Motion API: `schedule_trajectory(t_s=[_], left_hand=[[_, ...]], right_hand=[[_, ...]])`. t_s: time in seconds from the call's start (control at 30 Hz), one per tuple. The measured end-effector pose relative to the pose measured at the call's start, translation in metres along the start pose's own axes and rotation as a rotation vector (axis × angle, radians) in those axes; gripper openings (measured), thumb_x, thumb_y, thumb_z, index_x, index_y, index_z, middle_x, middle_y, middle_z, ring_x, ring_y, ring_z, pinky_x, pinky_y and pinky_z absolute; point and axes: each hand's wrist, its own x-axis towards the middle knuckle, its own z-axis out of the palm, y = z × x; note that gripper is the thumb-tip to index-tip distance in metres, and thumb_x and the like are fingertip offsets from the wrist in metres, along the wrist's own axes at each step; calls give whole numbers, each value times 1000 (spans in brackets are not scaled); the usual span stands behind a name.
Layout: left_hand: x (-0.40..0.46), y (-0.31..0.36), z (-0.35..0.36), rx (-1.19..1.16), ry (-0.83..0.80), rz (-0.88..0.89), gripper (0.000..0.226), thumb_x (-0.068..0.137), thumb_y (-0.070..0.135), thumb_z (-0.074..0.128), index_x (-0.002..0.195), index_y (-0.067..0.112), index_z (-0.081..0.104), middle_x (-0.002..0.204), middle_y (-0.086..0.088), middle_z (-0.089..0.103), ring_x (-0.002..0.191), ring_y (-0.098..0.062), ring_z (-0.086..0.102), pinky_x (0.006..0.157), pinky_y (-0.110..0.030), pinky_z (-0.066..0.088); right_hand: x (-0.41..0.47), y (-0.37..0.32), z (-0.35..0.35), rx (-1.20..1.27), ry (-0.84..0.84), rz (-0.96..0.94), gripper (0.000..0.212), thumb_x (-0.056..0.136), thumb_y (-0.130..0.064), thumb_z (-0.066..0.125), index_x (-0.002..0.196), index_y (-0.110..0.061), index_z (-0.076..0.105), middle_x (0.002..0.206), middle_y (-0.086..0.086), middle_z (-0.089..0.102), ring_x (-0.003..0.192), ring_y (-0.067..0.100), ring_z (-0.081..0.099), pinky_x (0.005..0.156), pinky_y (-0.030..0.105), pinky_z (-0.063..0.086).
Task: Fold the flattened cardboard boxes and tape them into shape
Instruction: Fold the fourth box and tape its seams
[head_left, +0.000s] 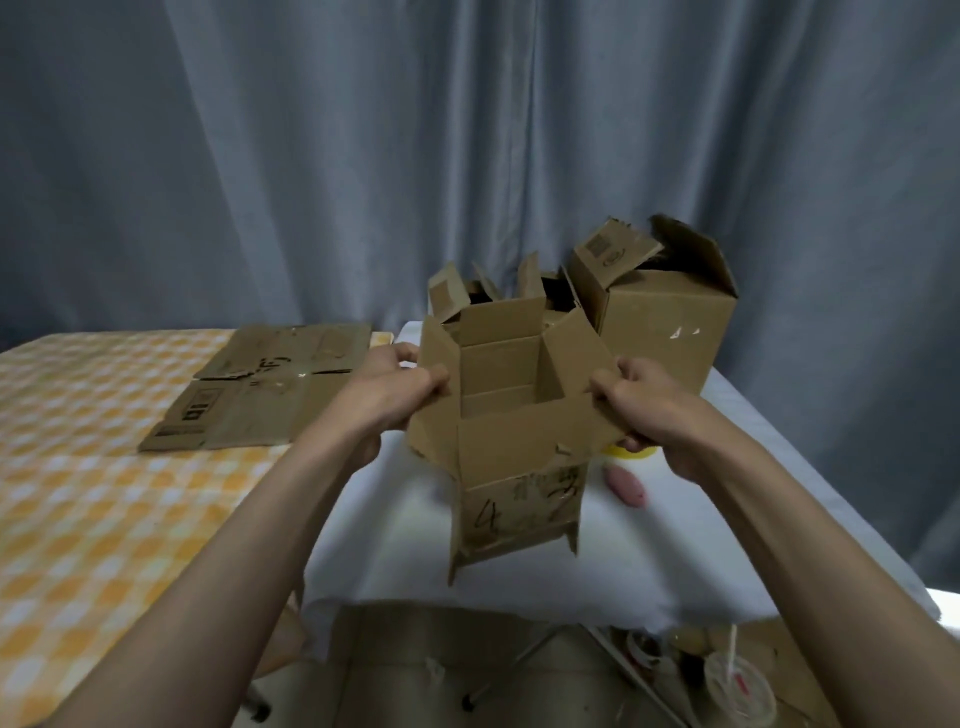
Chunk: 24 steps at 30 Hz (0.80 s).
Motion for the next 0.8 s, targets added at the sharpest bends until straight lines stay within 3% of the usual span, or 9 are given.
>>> schedule_trajectory(t_s=[0.13,0.27,0.37,0.43,0.5,0.6,0.73,0.8], left_hand=[[7,-6,-20,55,56,38,20,87,10,63,106,10,69,72,-4,68,51,-12,60,44,-20,43],[12,-17,-31,75,52,34,19,89,18,65,108,17,67,84,-4,72,61,-12,68,46,-22,46],[11,-28,-29,85,38,26,22,92,18,62,113,16,66,96,-6,73,74,-16,70,60,-31,56],[8,-36,-28,22,-8,6,21,93,17,59,113,17,67,90,-2,75,72,-14,72,56,-28,56],[6,-42,-32,-24,-56,-12,20,92,17,58,110,20,68,83,0,76,69,-13,72,54,-24,52],[8,-54,-37,21,-76,-49,23,91,25,59,114,24,65,93,-6,73,82,-21,68,68,-30,49],[14,-67,-28,-82,-40,-74,19,95,21,56,112,18,63,88,-4,70,67,-13,68,50,-22,50],[17,-72,-22,-129,-17,-98,17,97,19,56,110,11,62,86,-8,69,62,-15,67,51,-25,51]], right_hand=[[-1,13,27,177,-29,46,15,99,-15,46,85,-14,52,60,4,53,40,12,44,34,19,33],[0,19,34,303,-95,104,5,96,-13,47,93,-12,50,72,11,54,51,18,45,33,22,32],[-3,24,34,272,-132,159,8,95,-15,48,100,-12,54,81,13,55,56,18,49,35,22,36],[-7,27,34,262,-152,179,8,95,-15,49,99,-14,56,82,12,55,57,18,51,36,21,37],[-9,29,28,275,-164,187,8,94,-15,49,97,-14,56,79,11,55,52,17,51,36,22,37],[-14,35,22,291,-227,216,8,94,-14,51,96,-13,59,71,8,58,47,16,57,38,24,43],[-15,42,34,302,-234,227,11,96,-14,49,97,-15,60,56,-1,63,48,14,61,41,25,47],[-10,43,39,305,-201,232,12,97,-14,46,98,-15,59,53,-1,62,46,16,56,41,24,43]])
